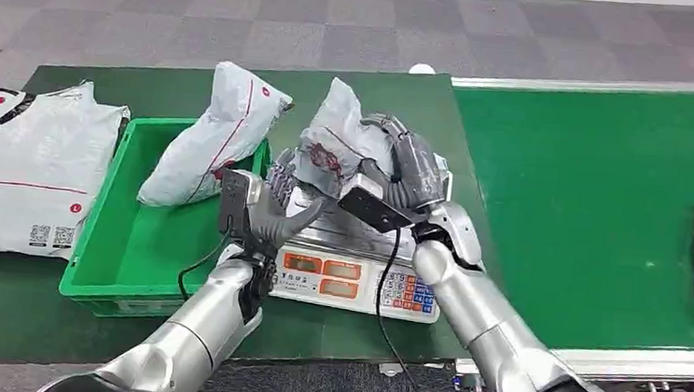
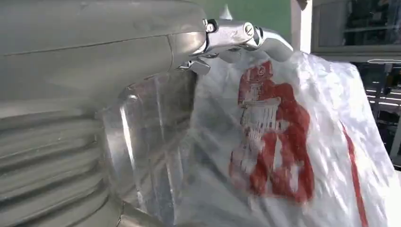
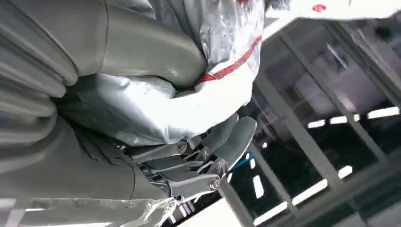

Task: Moved the parcel from conveyor to table for the left to box.

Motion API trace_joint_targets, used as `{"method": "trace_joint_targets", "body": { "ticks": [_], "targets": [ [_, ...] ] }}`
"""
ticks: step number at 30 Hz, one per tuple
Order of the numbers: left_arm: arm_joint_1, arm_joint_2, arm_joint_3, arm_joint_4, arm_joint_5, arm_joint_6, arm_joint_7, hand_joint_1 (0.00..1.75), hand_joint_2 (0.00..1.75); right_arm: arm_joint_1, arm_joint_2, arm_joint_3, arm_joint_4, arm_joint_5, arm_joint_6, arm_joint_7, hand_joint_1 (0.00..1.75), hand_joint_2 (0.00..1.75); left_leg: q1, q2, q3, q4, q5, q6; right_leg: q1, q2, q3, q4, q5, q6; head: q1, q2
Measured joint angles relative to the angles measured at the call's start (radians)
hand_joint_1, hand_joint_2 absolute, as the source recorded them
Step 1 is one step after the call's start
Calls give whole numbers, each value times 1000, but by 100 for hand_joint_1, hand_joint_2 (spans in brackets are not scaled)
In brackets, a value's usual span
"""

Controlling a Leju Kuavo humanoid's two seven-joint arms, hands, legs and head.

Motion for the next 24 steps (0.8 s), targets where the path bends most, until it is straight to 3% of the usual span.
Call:
{"method": "trace_joint_targets", "body": {
  "ticks": [1, 2, 8, 11, 24],
  "targets": [
    [-2, 0, -3, 0, 7, 2, 3, 0, 175, 18, -10, 0, -33, -5, -3, 9, 7, 175, 0, 0, 0, 0, 0, 0, 0, 0, 0, 0, 0, 0, 0, 0],
    [-5, 0, -8, 1, 10, 3, 5, 0, 175, 38, -20, 0, -60, -13, -4, 13, 0, 175, 0, 0, 0, 0, 0, 0, 0, 0, 0, -1, 0, 0, 0, 0],
    [-16, 1, -28, 8, 34, 10, 7, 0, 175, 172, -173, -35, -272, -233, 6, -64, 0, 175, -1, -2, -1, 1, -1, 1, -1, -3, 1, -1, 0, 1, 0, 0],
    [-16, 6, -29, 8, 39, 13, 2, 0, 175, 227, -226, -55, -334, -265, -1, -87, 0, 175, -2, 1, -1, 1, -2, 2, -1, 0, 1, -1, 0, 2, 0, 0],
    [-16, 13, -29, 8, 36, 14, -34, 0, 175, 272, -270, -59, -419, -333, 36, -105, 0, 175, -1, 1, 0, 0, -2, 2, -1, 1, 1, -1, 0, 2, 0, 0]
  ]
}}
